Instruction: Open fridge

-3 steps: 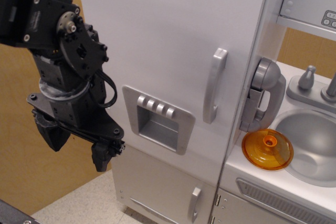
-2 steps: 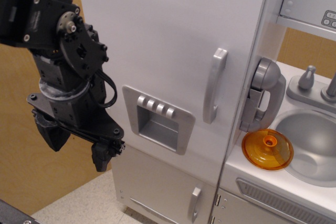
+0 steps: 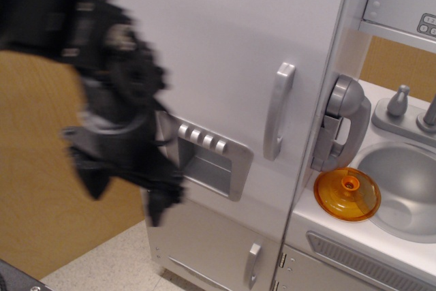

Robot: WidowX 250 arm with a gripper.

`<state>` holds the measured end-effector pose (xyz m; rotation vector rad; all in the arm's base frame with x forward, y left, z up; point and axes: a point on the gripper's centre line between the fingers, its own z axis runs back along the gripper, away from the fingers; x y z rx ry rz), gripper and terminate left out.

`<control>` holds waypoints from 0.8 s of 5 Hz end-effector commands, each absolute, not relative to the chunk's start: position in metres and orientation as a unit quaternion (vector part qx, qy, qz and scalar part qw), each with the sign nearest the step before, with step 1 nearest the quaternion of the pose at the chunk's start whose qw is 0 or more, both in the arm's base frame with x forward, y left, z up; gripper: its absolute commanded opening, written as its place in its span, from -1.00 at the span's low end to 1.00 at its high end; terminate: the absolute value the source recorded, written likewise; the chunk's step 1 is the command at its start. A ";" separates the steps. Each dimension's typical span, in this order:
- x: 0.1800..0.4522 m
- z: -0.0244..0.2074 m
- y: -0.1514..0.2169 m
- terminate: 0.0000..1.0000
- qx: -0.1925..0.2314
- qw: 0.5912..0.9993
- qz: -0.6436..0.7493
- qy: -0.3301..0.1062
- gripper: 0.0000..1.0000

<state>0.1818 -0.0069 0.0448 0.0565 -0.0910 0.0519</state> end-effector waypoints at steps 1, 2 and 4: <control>0.227 0.049 -0.045 -1.00 0.007 0.996 0.021 -0.081 1.00; 0.249 0.053 -0.063 -1.00 -0.006 0.994 0.014 -0.110 1.00; 0.282 0.066 -0.078 -1.00 -0.013 0.988 0.030 -0.149 1.00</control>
